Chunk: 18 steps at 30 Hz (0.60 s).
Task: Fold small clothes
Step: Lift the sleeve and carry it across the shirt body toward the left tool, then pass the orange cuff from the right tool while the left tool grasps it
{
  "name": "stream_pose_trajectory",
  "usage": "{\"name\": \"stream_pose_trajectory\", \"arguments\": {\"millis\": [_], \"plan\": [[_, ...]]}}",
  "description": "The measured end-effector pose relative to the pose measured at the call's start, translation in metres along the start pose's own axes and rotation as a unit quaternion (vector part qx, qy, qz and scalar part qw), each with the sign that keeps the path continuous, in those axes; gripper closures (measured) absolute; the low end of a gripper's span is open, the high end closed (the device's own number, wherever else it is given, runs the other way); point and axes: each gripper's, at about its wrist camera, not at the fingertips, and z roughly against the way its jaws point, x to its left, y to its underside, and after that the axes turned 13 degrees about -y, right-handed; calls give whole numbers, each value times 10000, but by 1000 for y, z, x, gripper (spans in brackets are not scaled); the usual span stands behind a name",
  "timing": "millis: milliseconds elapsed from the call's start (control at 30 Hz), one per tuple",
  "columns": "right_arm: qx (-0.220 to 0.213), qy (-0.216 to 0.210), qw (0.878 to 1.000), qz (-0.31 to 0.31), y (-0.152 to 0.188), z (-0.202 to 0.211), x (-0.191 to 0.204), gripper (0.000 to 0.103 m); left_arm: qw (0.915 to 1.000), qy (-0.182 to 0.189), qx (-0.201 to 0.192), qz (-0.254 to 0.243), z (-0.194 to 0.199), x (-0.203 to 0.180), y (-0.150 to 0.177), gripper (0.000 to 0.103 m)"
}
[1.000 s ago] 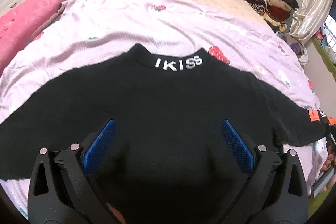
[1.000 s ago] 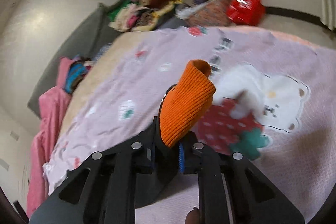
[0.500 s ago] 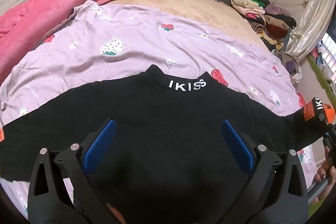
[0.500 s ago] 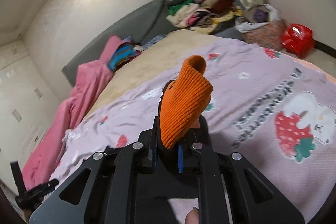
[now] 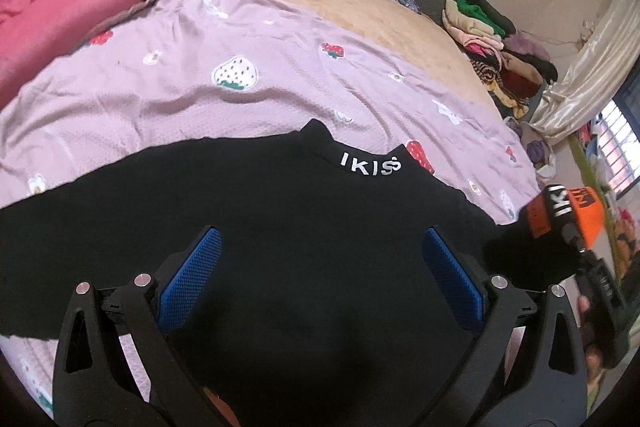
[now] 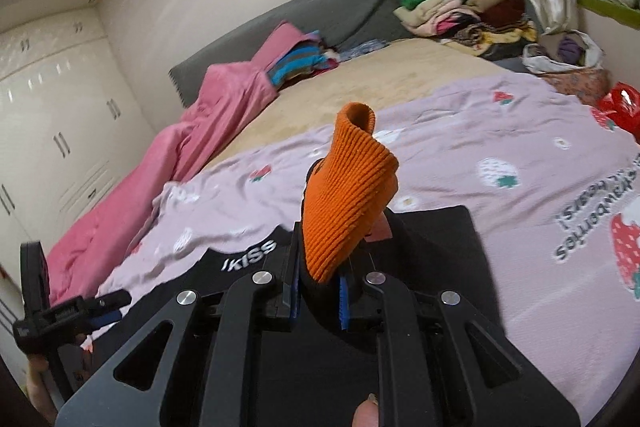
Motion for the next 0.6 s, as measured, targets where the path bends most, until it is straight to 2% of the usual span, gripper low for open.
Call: {"name": "stream_pose_trajectory", "arguments": {"millis": [300,600], "plan": [[439,-184,9984,302,27,-48,41,90,9976,493,369,317,-15,27,4,9],[895,-404,9939,510,58,-89,75,90,9905,970,721,654,-33,47,11,9]]}}
